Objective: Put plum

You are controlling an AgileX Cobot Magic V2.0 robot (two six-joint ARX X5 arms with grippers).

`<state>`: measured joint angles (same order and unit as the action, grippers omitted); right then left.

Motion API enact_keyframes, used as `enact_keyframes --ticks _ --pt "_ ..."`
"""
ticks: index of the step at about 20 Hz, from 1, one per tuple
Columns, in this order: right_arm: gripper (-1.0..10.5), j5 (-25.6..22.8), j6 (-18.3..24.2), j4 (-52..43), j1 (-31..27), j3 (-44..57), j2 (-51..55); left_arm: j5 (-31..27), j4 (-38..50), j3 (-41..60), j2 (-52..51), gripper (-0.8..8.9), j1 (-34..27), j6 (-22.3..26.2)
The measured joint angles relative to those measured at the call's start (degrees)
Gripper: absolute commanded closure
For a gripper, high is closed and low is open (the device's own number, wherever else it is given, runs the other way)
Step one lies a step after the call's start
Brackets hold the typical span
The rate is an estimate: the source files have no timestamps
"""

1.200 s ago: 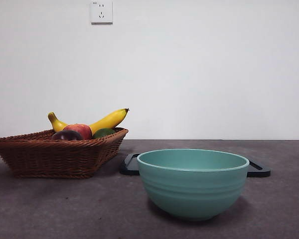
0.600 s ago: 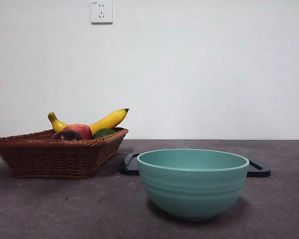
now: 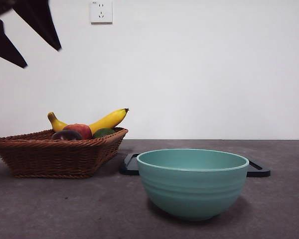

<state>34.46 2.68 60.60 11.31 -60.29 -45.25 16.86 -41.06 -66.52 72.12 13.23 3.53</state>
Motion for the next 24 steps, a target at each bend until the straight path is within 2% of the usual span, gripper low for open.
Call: enact_keyframes --ticks 8,19,24 --pt "5.6 0.0 -0.1 0.0 0.0 0.0 0.0 -6.0 1.3 -4.5 15.8 3.49 2.8 1.9" --pt "5.6 0.0 -0.1 0.0 0.0 0.0 0.0 -6.5 6.4 -4.5 27.1 3.49 3.8 3.7" --pt "5.6 0.0 -0.1 0.0 0.0 0.0 0.0 -6.6 7.8 -4.5 28.9 3.58 3.8 4.1"
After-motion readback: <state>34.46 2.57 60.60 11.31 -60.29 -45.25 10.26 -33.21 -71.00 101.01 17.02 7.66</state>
